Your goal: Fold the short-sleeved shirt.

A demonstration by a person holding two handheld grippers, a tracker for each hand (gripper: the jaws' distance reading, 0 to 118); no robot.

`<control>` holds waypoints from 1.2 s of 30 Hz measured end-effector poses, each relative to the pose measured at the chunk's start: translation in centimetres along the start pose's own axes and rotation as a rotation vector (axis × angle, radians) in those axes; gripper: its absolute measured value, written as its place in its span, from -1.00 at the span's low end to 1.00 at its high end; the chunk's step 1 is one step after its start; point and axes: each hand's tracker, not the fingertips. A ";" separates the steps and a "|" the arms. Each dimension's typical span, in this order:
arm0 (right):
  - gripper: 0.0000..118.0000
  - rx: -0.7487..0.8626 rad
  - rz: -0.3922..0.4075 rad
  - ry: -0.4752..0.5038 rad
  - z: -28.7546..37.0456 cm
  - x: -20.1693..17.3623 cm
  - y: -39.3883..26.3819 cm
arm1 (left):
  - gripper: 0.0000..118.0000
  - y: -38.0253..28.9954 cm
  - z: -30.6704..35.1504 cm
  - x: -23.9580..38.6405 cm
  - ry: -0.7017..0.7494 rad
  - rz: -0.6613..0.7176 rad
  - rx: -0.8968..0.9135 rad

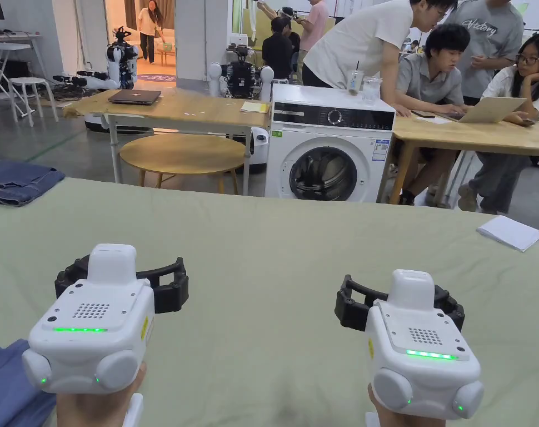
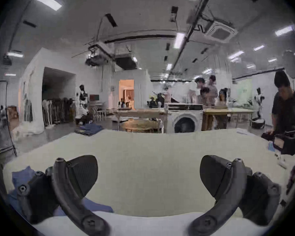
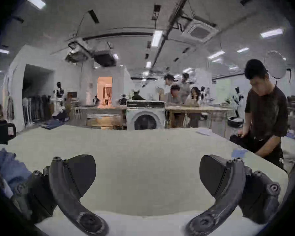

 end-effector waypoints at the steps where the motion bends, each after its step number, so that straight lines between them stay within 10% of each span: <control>1: 1.00 0.000 0.006 0.000 0.0 -0.1 0.1 | 1.00 0.0 0.2 0.1 -0.003 -0.003 0.004; 7: 0.86 0.004 0.032 -0.014 0.5 -0.9 -0.3 | 0.84 0.4 1.1 0.9 -0.006 -0.054 0.038; 10: -0.32 0.008 0.026 -0.010 0.8 -1.1 -0.3 | -0.01 0.4 1.5 1.3 -0.013 -0.090 0.045; 11: -0.88 -0.008 0.017 -0.004 0.6 -1.0 -0.3 | -0.58 0.4 1.2 1.3 -0.016 -0.100 0.036; 14: -1.00 -0.010 -0.016 -0.013 0.6 -0.9 -0.4 | -1.00 0.3 1.0 1.6 0.007 -0.105 0.002; 36: -1.00 0.028 0.019 0.191 1.7 -10.4 1.2 | -1.00 1.5 6.8 -9.3 0.280 -0.107 0.009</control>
